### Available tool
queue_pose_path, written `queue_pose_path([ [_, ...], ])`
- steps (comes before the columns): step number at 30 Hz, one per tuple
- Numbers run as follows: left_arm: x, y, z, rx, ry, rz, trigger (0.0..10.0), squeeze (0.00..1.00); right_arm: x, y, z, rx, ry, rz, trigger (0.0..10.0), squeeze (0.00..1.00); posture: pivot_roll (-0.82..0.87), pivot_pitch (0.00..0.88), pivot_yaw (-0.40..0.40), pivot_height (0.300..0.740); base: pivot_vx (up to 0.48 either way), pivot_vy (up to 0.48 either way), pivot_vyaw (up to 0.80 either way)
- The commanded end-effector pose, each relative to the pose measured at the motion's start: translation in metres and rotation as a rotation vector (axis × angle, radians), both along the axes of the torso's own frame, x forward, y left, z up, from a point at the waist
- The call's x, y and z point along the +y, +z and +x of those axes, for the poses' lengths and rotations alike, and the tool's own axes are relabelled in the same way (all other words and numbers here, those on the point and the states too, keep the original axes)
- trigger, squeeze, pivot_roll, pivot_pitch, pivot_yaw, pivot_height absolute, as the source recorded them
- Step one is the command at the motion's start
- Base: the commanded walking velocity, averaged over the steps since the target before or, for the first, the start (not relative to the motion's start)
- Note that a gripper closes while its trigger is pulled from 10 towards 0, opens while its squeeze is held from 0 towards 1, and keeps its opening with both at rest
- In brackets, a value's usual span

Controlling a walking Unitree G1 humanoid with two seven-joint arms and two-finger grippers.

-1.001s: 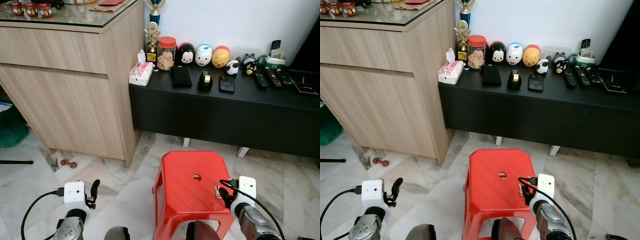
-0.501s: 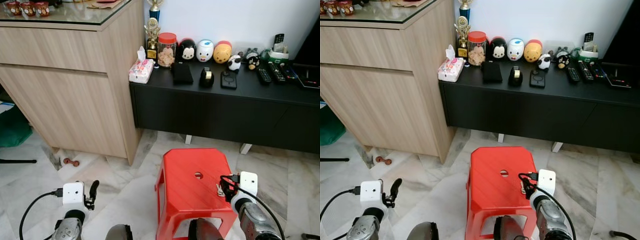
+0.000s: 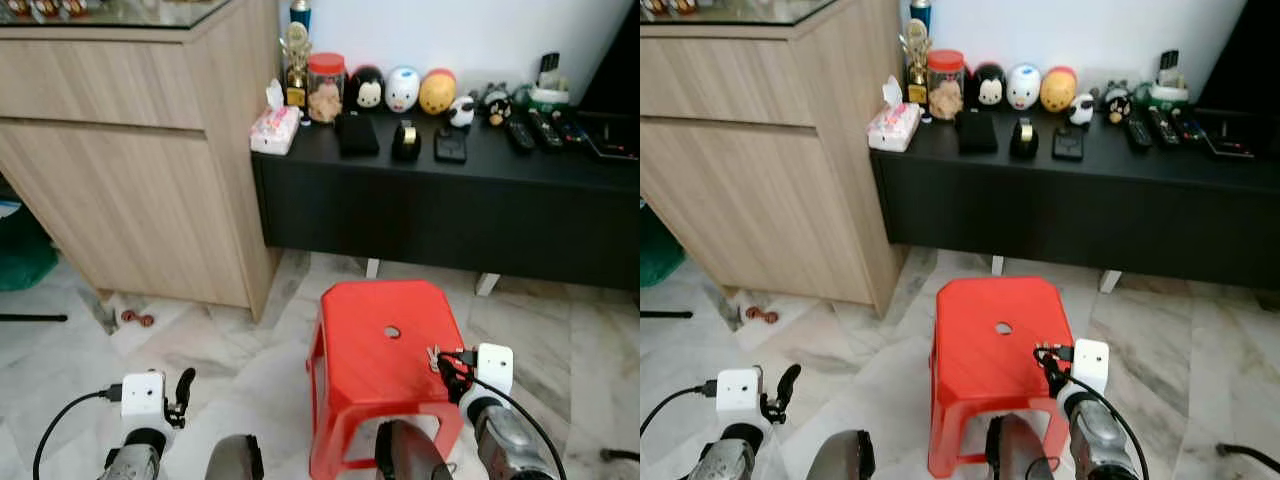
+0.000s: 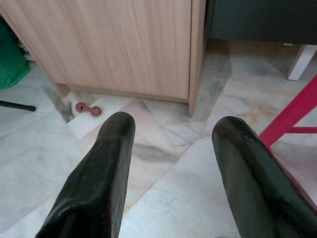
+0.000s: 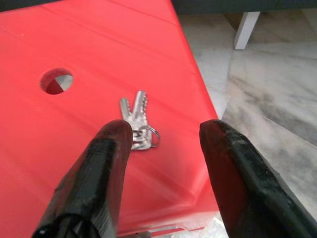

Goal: Hang keys on a hook

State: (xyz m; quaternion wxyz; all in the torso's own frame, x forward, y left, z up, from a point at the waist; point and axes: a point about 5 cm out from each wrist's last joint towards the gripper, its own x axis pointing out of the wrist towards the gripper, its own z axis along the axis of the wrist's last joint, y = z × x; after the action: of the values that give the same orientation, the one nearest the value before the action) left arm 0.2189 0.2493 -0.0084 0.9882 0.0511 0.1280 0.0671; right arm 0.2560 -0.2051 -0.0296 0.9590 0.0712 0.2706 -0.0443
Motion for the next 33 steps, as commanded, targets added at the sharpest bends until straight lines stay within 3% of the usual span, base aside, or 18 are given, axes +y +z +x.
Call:
queue_pose_path([
  [1,0.003,0.002,0.0,0.003,-0.015,0.016,10.0,0.0,0.0,0.005,0.006,-0.025,-0.006,0.004,10.0,0.0,0.05,0.063,-0.025,0.587,0.0,0.0,0.0],
  [18,0.011,0.007,-0.003,-0.001,-0.033,0.048,10.0,0.0,0.006,0.012,0.017,-0.045,0.019,0.031,10.0,0.0,0.07,0.106,0.007,0.587,0.0,0.0,0.0],
  [33,0.015,0.007,-0.02,0.008,-0.041,0.056,10.0,0.0,0.004,0.014,0.019,-0.038,0.024,0.02,10.0,0.0,0.09,0.163,0.015,0.587,0.0,0.0,0.0],
])
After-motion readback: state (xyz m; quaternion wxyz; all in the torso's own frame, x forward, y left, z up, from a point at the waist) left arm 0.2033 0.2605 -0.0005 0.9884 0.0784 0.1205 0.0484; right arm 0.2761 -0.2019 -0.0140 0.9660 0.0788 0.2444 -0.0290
